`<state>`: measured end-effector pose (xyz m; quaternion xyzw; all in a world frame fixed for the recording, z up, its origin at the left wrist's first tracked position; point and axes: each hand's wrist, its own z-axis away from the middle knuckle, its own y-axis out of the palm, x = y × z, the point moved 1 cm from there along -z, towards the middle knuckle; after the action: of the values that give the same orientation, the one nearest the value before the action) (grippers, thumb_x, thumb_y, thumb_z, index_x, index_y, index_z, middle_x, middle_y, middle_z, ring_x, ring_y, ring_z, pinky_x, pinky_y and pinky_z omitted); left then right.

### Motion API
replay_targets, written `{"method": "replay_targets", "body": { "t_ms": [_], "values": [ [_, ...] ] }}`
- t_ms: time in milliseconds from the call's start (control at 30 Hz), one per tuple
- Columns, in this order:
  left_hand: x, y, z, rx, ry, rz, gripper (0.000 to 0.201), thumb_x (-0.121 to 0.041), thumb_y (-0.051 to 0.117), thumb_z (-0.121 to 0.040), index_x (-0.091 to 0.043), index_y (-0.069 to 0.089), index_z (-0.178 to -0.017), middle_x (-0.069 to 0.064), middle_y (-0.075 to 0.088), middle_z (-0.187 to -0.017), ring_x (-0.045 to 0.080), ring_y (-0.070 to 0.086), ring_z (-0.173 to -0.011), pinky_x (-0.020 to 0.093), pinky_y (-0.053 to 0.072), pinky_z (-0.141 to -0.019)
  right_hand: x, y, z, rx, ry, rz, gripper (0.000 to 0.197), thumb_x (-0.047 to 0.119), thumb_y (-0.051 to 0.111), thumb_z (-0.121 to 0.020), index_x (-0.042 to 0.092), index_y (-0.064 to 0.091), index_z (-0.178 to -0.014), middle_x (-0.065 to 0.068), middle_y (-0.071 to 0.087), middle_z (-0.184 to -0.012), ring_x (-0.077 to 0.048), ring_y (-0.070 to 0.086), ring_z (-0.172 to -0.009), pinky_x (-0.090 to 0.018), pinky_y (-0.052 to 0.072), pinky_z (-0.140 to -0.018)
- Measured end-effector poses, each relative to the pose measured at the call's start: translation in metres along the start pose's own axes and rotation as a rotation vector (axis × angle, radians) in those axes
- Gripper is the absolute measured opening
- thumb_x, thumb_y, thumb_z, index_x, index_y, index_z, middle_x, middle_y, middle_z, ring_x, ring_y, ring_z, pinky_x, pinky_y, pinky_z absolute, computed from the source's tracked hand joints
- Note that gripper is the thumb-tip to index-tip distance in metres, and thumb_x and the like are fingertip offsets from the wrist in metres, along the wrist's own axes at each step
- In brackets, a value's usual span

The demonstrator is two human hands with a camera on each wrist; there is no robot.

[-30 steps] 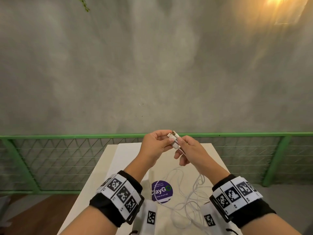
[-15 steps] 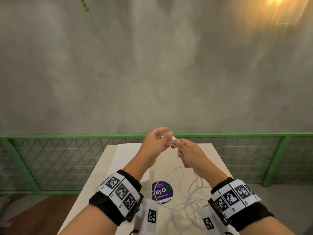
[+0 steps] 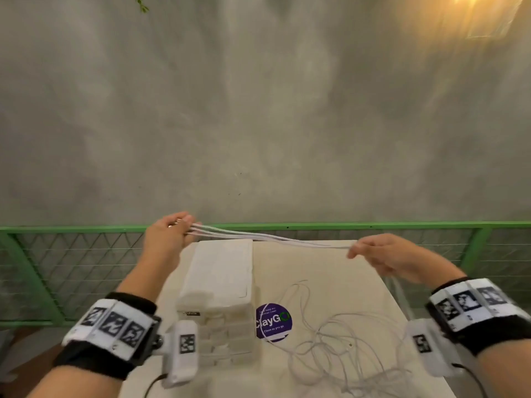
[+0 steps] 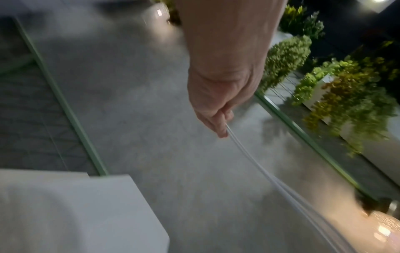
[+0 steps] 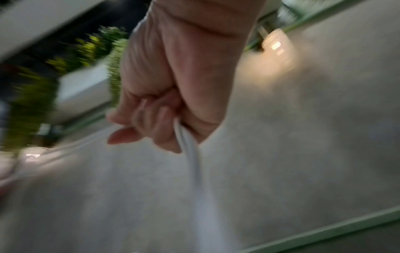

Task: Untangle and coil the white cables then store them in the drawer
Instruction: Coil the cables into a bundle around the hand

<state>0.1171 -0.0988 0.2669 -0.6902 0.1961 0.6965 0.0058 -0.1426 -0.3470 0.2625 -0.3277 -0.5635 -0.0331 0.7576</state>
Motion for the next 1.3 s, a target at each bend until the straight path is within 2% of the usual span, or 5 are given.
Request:
{"method": "replay_targets", "body": {
  "t_ms": [133,367,567,733,1300],
  "values": [
    [-0.003,-0.046,-0.003,0.020,-0.067,-0.267,0.014,0.002,0.050,-0.092,0.002,0.058,-0.103,0.010,0.058,-0.079,0.012,0.064,-0.054,0.010,0.052,-0.045,-0.012,-0.042,0.009,-0.099,-0.018,0.038,0.057,0.064,0.071,-0.056,0.011,0.072,-0.077,0.010,0.031,-0.041,-0.010,0.022,-0.042,-0.019,0.019,-0.041],
    [0.000,-0.043,0.030,0.587,-0.174,-1.363,0.025,-0.035,0.055,-0.091,-0.020,0.064,-0.109,-0.007,0.063,-0.108,0.012,0.058,-0.097,0.025,0.042,-0.085,0.046,-0.030,0.002,0.010,-0.196,0.125,0.019,0.026,0.067,-0.080,0.017,0.071,-0.064,0.006,0.027,-0.041,-0.007,0.020,-0.035,-0.016,0.016,-0.035],
    [-0.006,0.053,0.088,0.784,-0.091,-0.451,0.039,-0.053,0.046,-0.080,-0.025,0.058,-0.104,-0.005,0.064,-0.106,0.013,0.060,-0.105,0.031,0.043,-0.100,0.108,0.039,-0.011,0.128,-0.331,0.575,0.019,0.033,0.056,-0.088,0.028,0.066,-0.072,0.009,0.042,-0.035,-0.002,0.038,-0.036,-0.014,0.029,-0.040],
    [0.008,0.083,0.093,0.629,-0.166,-0.341,0.036,-0.045,0.048,-0.091,-0.016,0.057,-0.073,-0.010,0.034,-0.043,0.008,0.026,-0.042,0.019,0.026,-0.041,0.102,0.047,-0.024,0.177,-0.273,0.485,0.006,0.029,0.063,-0.085,0.023,0.064,-0.085,0.015,0.043,-0.031,0.000,0.040,-0.031,-0.008,0.029,-0.035],
    [-0.031,-0.040,0.036,0.141,-0.131,-0.628,0.034,-0.034,0.056,-0.091,-0.011,0.052,-0.066,-0.003,0.024,-0.045,0.013,0.018,-0.037,0.018,0.016,-0.038,-0.028,-0.096,-0.032,-0.303,0.003,0.610,0.018,0.032,0.070,-0.079,0.015,0.068,-0.073,-0.004,0.055,-0.061,-0.017,0.046,-0.059,-0.029,0.034,-0.055]
  ]
}}
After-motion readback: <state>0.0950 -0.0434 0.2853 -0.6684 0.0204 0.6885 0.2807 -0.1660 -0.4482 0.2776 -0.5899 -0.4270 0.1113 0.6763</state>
